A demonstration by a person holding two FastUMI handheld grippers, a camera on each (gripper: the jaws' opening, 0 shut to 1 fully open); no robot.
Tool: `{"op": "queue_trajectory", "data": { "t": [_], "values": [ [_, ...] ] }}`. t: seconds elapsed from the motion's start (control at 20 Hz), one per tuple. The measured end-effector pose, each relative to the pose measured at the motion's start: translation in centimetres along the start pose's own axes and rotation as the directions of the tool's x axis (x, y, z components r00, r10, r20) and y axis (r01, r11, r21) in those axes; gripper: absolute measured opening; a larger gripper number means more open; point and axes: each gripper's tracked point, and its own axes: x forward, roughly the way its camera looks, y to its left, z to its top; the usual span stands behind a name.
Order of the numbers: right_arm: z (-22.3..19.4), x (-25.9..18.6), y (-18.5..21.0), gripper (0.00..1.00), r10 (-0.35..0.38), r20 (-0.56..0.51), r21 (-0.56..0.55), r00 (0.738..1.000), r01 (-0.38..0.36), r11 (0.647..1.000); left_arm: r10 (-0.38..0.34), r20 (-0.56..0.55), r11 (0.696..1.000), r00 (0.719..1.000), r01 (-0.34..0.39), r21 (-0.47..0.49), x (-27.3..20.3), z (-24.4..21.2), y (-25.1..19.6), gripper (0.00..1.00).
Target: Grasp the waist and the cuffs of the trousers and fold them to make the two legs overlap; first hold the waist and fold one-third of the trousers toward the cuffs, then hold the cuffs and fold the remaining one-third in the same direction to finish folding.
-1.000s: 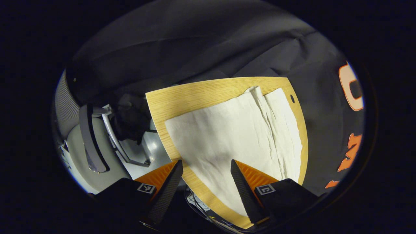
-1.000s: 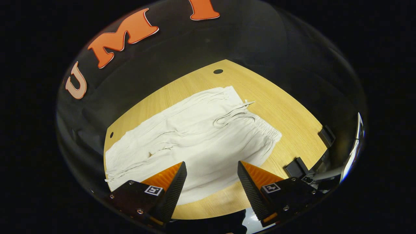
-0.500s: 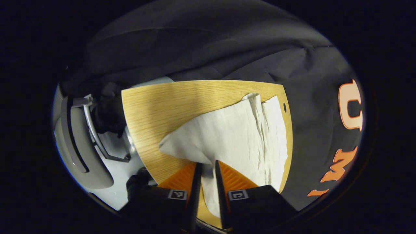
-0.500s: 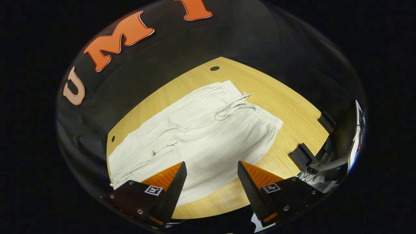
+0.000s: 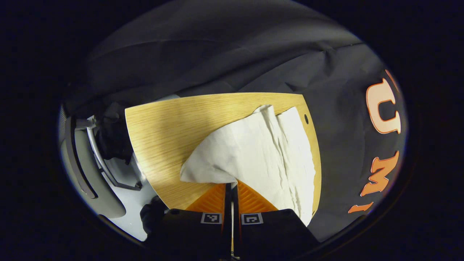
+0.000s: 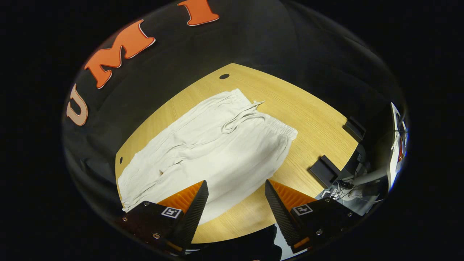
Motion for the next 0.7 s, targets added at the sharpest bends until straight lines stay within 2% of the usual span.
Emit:
{"op": "queue_trajectory", "data": {
  "t": [0.3, 0.7],
  "values": [
    [1.8, 3.6, -3.2, 0.95, -0.015, -0.045, 0.068, 0.999, 0.018, 0.998, -0.028, 0.06, 0.997, 0.998, 0.023, 0.079, -2.8, 0.6, -3.3, 0.07],
    [4.8, 8.6, -8.1, 0.92, -0.06, -0.086, 0.126, 0.994, 0.071, 0.99, -0.068, 0.134, 0.973, 0.989, 0.036, 0.226, -5.1, 0.8, -8.5, 0.06]
  ]
}}
